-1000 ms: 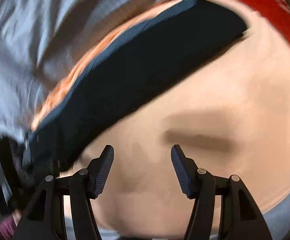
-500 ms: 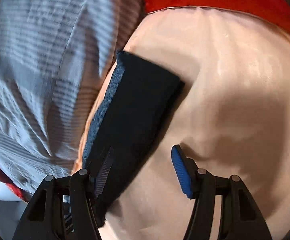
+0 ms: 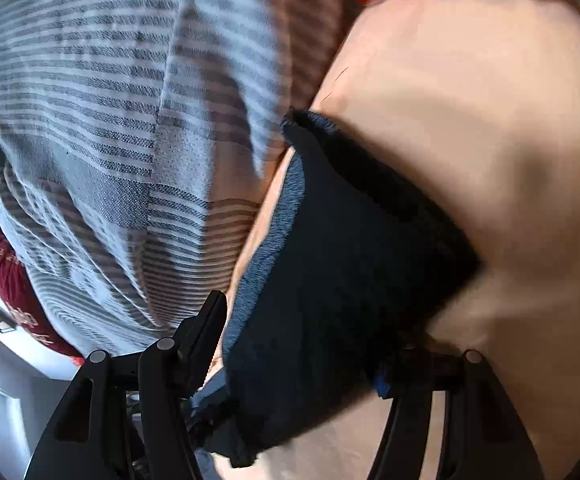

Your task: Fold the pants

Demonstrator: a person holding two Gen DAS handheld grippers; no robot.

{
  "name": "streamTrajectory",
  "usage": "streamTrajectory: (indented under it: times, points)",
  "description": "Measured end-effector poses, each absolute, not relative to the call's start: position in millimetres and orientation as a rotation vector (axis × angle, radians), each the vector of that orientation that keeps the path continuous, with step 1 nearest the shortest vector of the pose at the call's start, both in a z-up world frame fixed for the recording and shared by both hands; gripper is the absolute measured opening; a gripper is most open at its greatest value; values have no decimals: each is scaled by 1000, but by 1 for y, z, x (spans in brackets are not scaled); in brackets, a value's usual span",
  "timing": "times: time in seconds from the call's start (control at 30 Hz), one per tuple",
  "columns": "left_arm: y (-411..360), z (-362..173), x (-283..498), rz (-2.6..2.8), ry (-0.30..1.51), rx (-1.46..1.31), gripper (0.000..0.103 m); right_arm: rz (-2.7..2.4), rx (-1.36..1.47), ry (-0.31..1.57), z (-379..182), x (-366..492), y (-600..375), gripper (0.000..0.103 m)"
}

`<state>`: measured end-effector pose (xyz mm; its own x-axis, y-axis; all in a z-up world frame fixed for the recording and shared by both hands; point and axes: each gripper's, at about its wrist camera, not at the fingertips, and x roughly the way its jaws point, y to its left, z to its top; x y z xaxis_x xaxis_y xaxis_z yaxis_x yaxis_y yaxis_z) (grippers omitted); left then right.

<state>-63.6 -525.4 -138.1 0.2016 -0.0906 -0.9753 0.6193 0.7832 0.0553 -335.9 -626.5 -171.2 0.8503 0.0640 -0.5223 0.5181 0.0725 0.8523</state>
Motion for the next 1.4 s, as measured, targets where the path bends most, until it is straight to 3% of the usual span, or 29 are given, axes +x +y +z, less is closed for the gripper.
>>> streamTrajectory:
  times: [0.07, 0.13, 0.2, 0.33, 0.47, 0.57, 1.03, 1.17, 1.4]
  points:
    - [-540, -139, -52, -499, 1261, 461, 90, -343, 1505, 526, -176, -328, -630, 53]
    - [-552, -145, -41, -464, 1247, 443, 90, -329, 1547, 559, -180, -325, -631, 20]
    - [-560, -155, -32, -424, 1240, 442, 90, -317, 1561, 551, -180, -327, -631, 15]
    - [-567, -184, -29, -393, 1236, 508, 92, -275, 1545, 539, -169, -329, -629, 14]
    - [-576, -182, -45, -448, 1071, 642, 94, -226, 1476, 521, -139, -318, -620, 14]
    - [-571, -175, -39, -490, 1108, 631, 94, -212, 1397, 543, -112, -304, -608, 14]
    - [-393, -122, 28, -538, 1274, 425, 94, -306, 717, 844, -6, -196, -471, 14]
    - [-321, -113, 55, -457, 1291, 354, 94, -325, 513, 958, -16, -151, -405, 14]
    - [-246, -119, 83, -385, 1295, 324, 94, -405, 114, 1213, -93, -80, -289, 18]
